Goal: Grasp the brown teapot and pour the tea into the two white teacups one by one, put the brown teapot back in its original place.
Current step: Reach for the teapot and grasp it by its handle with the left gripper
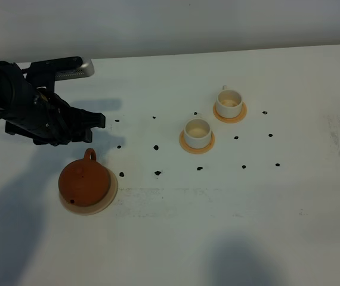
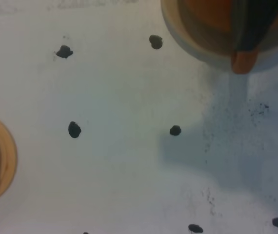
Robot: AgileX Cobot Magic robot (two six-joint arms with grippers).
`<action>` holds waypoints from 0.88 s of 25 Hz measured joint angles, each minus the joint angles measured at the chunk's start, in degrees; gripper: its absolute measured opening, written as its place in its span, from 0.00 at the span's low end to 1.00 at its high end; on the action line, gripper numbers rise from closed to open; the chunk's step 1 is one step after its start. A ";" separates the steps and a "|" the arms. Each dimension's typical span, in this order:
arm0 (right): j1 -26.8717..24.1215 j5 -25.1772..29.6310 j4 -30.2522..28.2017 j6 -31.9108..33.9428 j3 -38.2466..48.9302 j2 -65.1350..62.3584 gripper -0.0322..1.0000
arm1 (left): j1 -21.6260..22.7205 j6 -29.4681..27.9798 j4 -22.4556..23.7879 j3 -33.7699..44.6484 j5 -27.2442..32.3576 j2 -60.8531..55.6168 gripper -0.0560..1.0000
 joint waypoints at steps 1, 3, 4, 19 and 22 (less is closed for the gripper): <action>0.00 0.00 0.00 0.00 0.00 0.00 0.50 | -0.11 -0.27 0.00 0.05 -0.19 0.36 0.49; 0.00 0.00 0.00 0.00 0.00 0.00 0.50 | -0.54 -0.48 0.00 0.11 -0.67 1.14 0.49; 0.00 0.00 0.00 0.00 0.00 0.00 0.50 | -0.59 -0.47 0.00 0.11 -0.99 1.43 0.49; 0.00 0.00 0.00 0.00 0.00 0.00 0.50 | -0.62 -0.05 1.57 0.11 -3.04 5.92 0.49; 0.00 0.00 0.00 0.00 0.00 0.00 0.50 | -0.62 0.39 2.44 0.11 -3.74 6.05 0.49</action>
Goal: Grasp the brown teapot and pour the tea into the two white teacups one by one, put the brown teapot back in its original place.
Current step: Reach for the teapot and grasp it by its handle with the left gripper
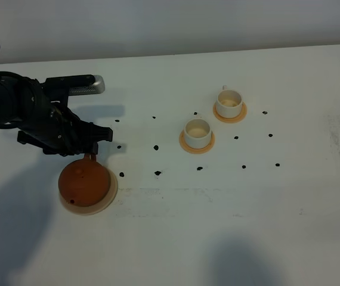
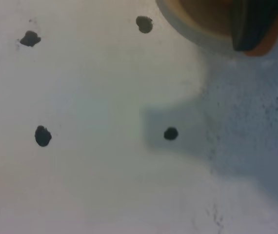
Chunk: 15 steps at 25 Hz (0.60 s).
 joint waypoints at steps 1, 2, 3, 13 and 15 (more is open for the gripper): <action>0.00 0.00 0.00 0.00 0.00 0.00 0.50 | 0.00 0.00 0.51 0.00 -0.40 0.00 0.49; 0.00 0.00 0.00 0.00 0.00 0.00 0.50 | 0.00 0.05 0.95 0.00 -0.52 0.00 0.49; 0.00 0.00 0.00 0.00 0.00 0.00 0.50 | 0.00 0.05 1.18 0.00 -0.52 0.00 0.49; 0.00 0.00 0.00 0.00 0.00 0.00 0.50 | 0.00 0.11 2.96 0.00 -0.13 0.00 0.49; 0.00 0.00 0.00 0.00 0.00 0.00 0.50 | 0.00 0.11 3.77 0.00 0.48 0.00 0.49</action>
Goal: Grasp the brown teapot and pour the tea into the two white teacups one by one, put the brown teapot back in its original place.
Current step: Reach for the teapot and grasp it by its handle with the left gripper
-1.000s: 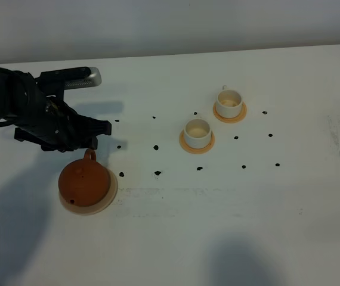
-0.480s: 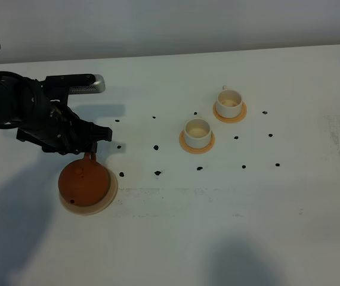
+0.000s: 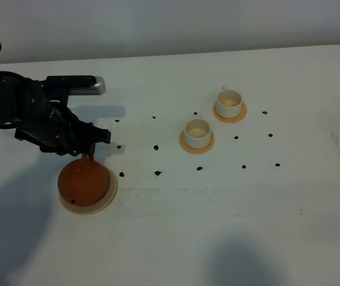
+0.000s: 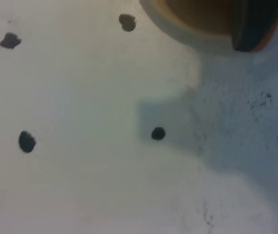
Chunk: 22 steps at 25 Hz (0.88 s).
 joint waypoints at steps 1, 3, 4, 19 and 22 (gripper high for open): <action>0.00 0.00 0.00 0.00 0.00 0.00 0.50 | 0.00 0.00 0.46 0.00 0.34 0.00 0.49; 0.00 0.00 0.00 0.00 0.00 0.00 0.50 | 0.00 0.00 0.83 0.00 0.85 0.00 0.49; 0.00 0.00 0.00 0.00 0.00 0.00 0.50 | 0.00 0.00 1.13 0.00 1.01 0.00 0.49; 0.00 0.00 0.00 0.00 0.00 0.00 0.50 | 0.00 0.19 7.70 0.00 -0.88 0.00 0.49; 0.00 0.00 0.00 0.00 0.00 0.00 0.50 | 0.00 0.64 8.71 0.00 -1.52 0.00 0.49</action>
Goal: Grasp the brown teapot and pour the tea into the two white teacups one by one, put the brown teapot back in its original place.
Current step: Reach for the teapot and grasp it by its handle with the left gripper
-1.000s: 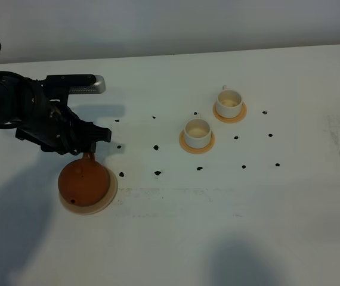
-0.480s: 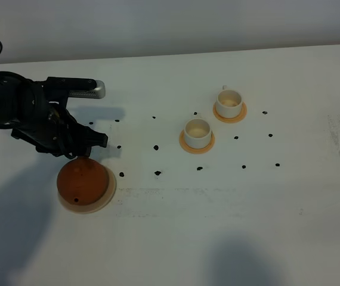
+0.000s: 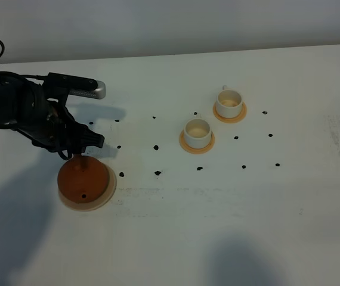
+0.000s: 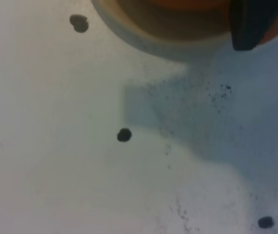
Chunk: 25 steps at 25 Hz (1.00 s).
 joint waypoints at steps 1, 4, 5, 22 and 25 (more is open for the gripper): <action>0.00 0.00 0.00 0.00 0.00 0.00 0.50 | 0.00 0.37 0.38 0.00 -0.13 0.00 0.49; 0.00 0.00 0.00 0.00 0.00 0.00 0.50 | 0.00 0.87 0.59 0.00 -0.19 0.00 0.49; 0.00 0.00 0.00 0.00 0.00 0.00 0.50 | 0.00 0.87 0.66 0.00 -0.13 0.00 0.49; 0.00 0.00 0.00 0.00 0.00 0.00 0.50 | 0.00 1.18 2.29 -0.15 5.57 -0.82 0.49; 0.00 0.00 0.00 0.00 0.00 0.00 0.50 | 0.05 1.76 3.33 -0.15 5.58 -0.84 0.49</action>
